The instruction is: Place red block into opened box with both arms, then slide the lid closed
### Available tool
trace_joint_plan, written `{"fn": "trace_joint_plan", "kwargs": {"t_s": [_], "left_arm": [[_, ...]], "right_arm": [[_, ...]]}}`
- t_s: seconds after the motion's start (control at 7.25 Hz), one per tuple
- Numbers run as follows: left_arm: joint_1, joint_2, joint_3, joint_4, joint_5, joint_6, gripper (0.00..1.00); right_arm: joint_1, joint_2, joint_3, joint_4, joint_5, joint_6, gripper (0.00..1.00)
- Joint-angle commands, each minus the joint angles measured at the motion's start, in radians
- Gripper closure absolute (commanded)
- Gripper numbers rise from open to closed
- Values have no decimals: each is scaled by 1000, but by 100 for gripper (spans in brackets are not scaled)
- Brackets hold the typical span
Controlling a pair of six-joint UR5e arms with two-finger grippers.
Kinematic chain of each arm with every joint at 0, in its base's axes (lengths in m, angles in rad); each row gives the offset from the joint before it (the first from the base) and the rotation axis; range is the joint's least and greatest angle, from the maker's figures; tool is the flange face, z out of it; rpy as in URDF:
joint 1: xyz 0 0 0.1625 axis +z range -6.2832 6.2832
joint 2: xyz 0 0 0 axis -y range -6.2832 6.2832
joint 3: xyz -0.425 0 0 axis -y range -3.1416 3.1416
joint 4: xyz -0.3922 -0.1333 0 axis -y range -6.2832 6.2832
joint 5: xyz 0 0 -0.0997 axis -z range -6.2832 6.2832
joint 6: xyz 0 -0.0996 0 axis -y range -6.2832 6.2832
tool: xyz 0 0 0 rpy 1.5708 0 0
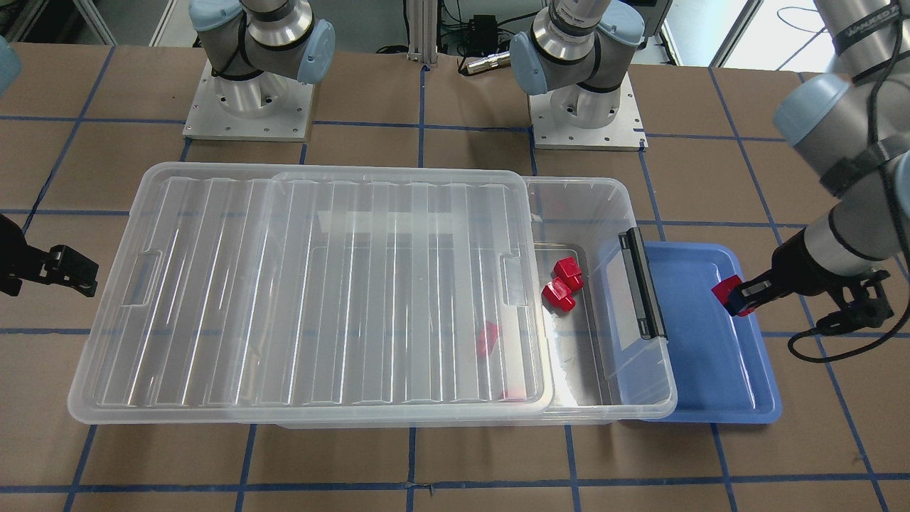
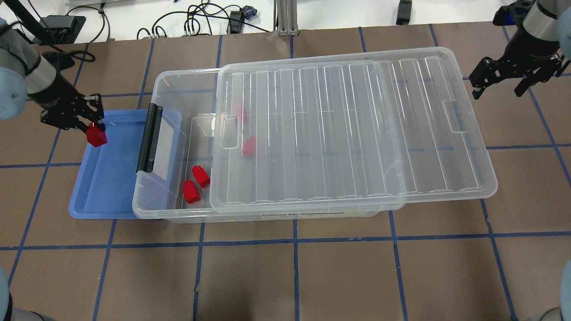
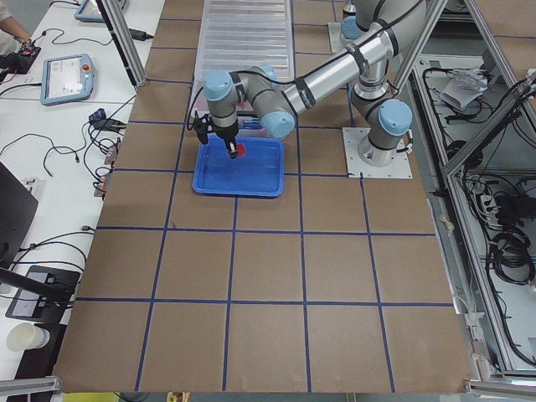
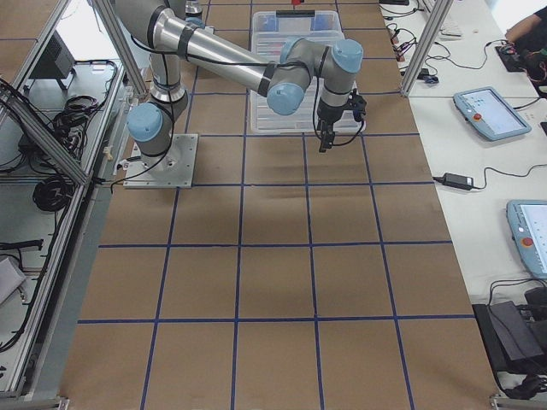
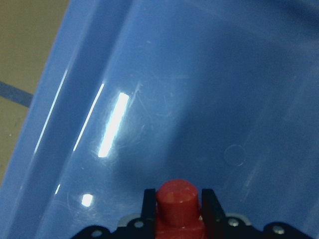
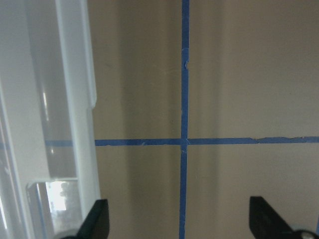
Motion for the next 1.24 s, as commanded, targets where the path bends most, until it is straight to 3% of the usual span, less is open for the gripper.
{"fn": "trace_joint_plan", "kwargs": {"t_s": [0.0,0.28,0.55,0.83,1.1], "left_arm": [[-217,28,135,-153,0,-80,100],[-350,23,93,-139,-5,-105,100],[-369,32,3,-95,-5,-113,100],[-363,36,-105,44,-5,-92,100],[-355,8,-135,128,-6,-85,100]], "right_arm": [[9,2,10,23,49,-8,0],[9,11,14,25,52,-8,0],[9,16,16,30,54,-8,0],[7,30,14,27,52,-10,0],[4,31,14,16,40,-25,0]]}}
